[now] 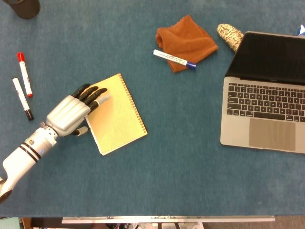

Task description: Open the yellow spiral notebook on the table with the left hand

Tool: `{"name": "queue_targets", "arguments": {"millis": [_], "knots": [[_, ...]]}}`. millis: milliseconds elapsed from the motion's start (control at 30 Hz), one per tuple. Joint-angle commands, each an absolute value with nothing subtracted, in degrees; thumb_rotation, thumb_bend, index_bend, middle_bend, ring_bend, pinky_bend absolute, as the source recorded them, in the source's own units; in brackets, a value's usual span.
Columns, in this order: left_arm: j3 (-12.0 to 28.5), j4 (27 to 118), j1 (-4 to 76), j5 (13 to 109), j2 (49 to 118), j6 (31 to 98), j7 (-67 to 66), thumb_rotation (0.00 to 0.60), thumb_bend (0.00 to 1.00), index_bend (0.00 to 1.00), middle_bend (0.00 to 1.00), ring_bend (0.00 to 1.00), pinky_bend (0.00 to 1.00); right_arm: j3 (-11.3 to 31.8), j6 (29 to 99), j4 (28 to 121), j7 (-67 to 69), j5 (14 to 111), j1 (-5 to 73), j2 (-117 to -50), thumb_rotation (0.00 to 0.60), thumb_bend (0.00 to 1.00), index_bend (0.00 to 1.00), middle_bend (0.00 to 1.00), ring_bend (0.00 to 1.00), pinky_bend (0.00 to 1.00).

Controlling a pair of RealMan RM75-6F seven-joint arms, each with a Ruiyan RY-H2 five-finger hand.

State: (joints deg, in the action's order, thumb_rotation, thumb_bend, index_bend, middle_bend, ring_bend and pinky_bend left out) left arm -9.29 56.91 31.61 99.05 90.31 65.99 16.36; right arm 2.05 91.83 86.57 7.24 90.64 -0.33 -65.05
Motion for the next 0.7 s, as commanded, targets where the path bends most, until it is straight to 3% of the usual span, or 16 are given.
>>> {"name": "queue_targets", "arguments": {"millis": [33,367,700], "knots": [[-9.2,56.74,31.86,99.1,90.78,65.77,16.36,0.6,0.17,0.06,0.02,0.0,0.0,2.08,92.01,86.59,7.26,90.68,-0.43,-64.99,0.6,0.19,0.16,0.21,0.1,0.18],[-8.71,56.91,33.08,99.49,92.29,65.63,17.88,0.6,0.17,0.07,0.02,0.0,0.0,2.13,92.16,86.19,7.57,90.48,-0.67,-65.12,0.6,0.19,0.16,0.21,0.1,0.18],[-6.92,56.91,33.8,98.14,94.72,66.56,24.27,0.6,0.17,0.16,0.03,0.0,0.0,2.3,92.46,85.8,8.08,90.39,-0.85,-65.24,0.6,0.19,0.16,0.21,0.1,0.18]]}}
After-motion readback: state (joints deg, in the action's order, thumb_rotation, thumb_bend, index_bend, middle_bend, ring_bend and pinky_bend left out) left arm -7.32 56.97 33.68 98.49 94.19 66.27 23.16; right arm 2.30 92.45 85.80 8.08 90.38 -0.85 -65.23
